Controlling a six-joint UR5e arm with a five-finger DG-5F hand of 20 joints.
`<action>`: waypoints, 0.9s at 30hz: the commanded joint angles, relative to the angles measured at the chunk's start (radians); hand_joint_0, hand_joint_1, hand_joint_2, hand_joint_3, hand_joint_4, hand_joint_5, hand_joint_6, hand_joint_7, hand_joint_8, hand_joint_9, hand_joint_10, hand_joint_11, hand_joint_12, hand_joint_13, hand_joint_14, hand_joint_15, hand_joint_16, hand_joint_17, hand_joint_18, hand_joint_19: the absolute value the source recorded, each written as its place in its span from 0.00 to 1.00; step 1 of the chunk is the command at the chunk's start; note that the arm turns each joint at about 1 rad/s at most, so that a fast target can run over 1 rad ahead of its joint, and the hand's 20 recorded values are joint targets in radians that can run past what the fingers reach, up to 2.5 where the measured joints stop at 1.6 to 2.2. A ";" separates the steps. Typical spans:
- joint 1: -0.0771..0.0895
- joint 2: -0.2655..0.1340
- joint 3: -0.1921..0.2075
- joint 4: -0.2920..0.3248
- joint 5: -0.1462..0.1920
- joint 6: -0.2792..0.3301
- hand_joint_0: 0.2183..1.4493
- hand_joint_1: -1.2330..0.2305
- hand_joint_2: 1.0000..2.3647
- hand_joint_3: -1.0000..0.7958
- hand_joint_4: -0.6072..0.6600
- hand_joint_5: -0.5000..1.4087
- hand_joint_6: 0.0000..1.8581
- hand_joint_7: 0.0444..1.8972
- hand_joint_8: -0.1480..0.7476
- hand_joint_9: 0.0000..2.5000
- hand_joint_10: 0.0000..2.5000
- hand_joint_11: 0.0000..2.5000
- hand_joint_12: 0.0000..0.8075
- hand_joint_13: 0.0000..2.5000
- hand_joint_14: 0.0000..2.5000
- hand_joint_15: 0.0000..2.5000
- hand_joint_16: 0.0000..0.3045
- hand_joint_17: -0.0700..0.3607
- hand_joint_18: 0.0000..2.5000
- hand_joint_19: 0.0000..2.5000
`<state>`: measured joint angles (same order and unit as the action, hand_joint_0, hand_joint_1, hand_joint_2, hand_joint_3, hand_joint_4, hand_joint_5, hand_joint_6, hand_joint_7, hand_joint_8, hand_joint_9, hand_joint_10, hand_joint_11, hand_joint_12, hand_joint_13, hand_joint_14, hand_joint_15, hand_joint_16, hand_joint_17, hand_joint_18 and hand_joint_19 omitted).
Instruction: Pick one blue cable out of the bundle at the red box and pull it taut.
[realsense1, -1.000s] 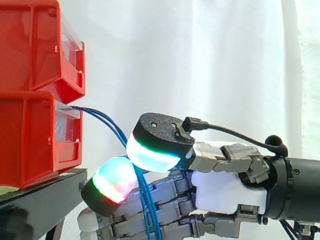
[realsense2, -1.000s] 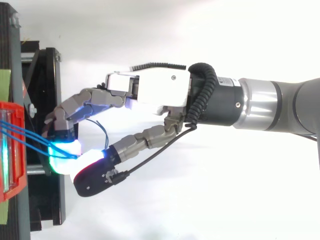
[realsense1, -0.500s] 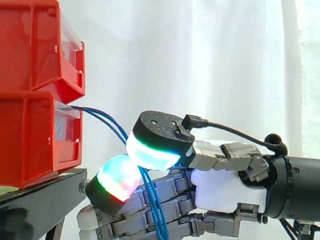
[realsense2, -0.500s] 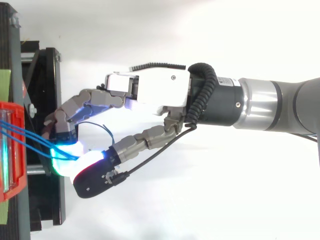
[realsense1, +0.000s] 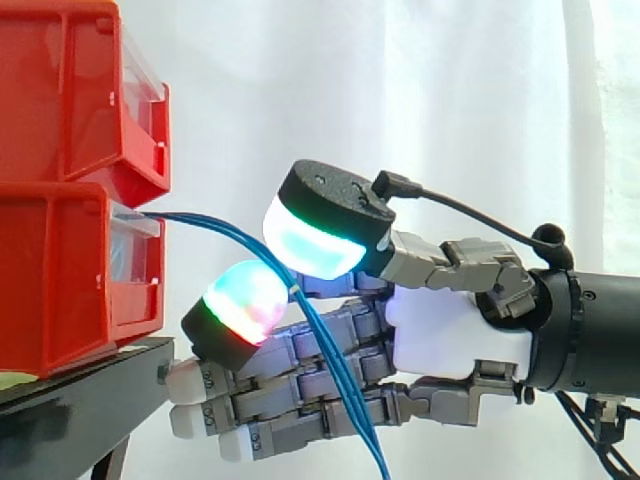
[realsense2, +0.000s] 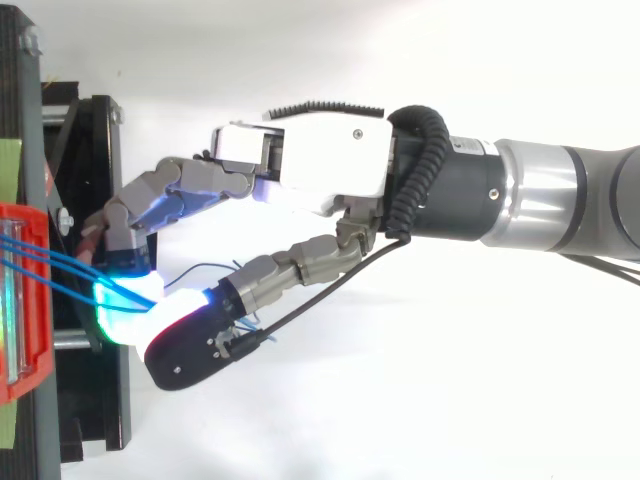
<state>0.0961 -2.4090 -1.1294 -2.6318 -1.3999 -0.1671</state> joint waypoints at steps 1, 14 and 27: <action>-0.003 0.008 -0.001 -0.037 -0.001 0.000 0.29 0.39 0.01 0.39 0.64 0.17 0.46 0.52 0.53 0.23 0.00 0.11 0.39 0.17 0.00 0.06 0.17 0.43 0.13 0.10; -0.004 0.021 0.000 -0.077 -0.001 -0.002 0.30 0.35 0.01 0.40 0.64 0.17 0.47 0.51 0.53 0.22 0.00 0.11 0.39 0.18 0.00 0.06 0.17 0.43 0.14 0.10; -0.006 0.021 -0.003 -0.113 -0.002 -0.006 0.23 0.41 0.00 0.28 0.64 0.17 0.45 0.49 0.54 0.22 0.00 0.11 0.42 0.17 0.00 0.06 0.18 0.45 0.14 0.10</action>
<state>0.0915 -2.3885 -1.1310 -2.7315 -1.4006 -0.1731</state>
